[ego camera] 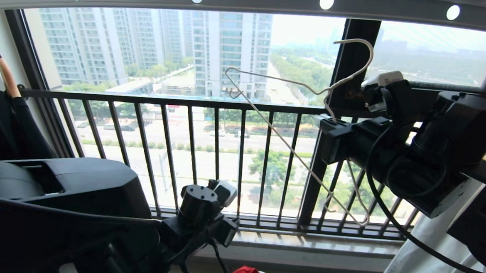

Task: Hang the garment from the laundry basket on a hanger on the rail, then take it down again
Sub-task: Put clothes in the basket

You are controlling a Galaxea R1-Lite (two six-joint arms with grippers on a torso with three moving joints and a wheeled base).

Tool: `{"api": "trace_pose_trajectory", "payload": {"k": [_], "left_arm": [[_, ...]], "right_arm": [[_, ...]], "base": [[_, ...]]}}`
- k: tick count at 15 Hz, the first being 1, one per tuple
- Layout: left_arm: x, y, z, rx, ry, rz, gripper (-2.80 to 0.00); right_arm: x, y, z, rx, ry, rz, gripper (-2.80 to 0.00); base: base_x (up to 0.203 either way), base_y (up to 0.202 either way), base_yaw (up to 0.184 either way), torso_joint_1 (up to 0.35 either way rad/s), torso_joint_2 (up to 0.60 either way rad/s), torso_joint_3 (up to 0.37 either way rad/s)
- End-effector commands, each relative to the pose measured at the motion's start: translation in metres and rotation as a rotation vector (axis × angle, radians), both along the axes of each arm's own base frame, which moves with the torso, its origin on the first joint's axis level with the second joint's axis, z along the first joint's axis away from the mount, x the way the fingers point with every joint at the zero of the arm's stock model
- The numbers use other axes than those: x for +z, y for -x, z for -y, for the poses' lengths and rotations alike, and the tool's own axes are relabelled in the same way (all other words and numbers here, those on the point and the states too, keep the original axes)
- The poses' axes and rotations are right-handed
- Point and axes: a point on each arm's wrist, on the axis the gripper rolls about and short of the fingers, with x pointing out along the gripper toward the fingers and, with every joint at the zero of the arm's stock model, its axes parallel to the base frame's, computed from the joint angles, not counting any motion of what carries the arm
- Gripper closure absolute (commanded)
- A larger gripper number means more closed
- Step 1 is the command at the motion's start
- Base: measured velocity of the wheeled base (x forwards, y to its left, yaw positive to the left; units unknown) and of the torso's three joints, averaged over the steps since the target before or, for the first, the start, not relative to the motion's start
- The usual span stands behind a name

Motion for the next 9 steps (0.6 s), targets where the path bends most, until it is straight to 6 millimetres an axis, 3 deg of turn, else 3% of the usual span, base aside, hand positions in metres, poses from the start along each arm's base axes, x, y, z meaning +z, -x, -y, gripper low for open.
{"api": "trace_pose_trajectory", "payload": {"k": [1, 6, 9], "left_arm": [[0.056, 0.024, -0.02, 0.002, 0.069, 0.101, 0.0], [0.146, 0.066, -0.066, 0.038, 0.148, 0.215, 0.0], [0.182, 0.085, -0.083, 0.053, 0.157, 0.211, 0.0]], "right_arm": [[-0.002, 0.004, 0.001, 0.005, 0.025, 0.007, 0.0], [-0.002, 0.017, 0.0, 0.024, 0.094, 0.033, 0.0], [0.001, 0.026, -0.01, 0.007, 0.084, 0.043, 0.0]], "base": [[0.0, 0.0, 0.0, 0.0, 0.0, 0.0], [0.0, 0.0, 0.0, 0.0, 0.0, 0.0], [0.0, 0.0, 0.0, 0.0, 0.0, 0.0]]}}
